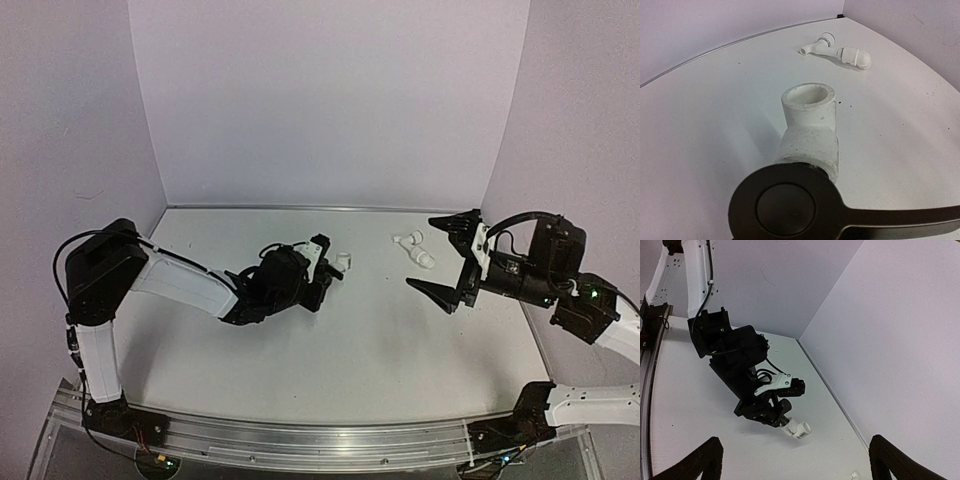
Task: Install the water faucets
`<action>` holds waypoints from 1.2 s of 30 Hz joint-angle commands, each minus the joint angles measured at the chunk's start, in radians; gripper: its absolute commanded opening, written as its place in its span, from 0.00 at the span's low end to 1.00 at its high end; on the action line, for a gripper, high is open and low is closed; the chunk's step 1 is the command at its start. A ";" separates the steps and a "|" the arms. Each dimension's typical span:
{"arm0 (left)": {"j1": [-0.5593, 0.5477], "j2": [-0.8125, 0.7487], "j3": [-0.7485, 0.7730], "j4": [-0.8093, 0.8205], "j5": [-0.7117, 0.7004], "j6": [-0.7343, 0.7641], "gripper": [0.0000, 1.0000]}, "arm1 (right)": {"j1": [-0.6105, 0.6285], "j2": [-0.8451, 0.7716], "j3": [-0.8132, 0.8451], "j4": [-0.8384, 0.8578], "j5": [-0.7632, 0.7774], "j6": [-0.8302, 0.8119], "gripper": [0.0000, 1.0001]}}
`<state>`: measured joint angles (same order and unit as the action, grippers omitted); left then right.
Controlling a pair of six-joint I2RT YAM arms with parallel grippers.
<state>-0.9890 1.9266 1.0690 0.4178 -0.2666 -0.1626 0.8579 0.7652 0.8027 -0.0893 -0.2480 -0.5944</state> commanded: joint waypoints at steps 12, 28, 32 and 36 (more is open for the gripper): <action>0.041 0.259 0.089 0.552 0.046 0.003 0.09 | -0.010 -0.033 0.002 0.071 -0.019 -0.029 0.98; 0.044 0.456 0.081 0.821 0.022 0.110 0.17 | -0.010 -0.016 0.017 0.071 -0.034 -0.048 0.98; 0.043 0.486 0.094 0.789 0.008 0.136 0.18 | -0.011 -0.011 0.022 0.072 -0.037 -0.048 0.98; 0.042 0.502 0.089 0.783 -0.011 0.137 0.18 | -0.010 -0.006 0.024 0.073 -0.039 -0.048 0.98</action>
<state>-0.9470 2.3965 1.1313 1.1272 -0.2611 0.0261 0.8513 0.7533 0.8017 -0.0589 -0.2737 -0.6437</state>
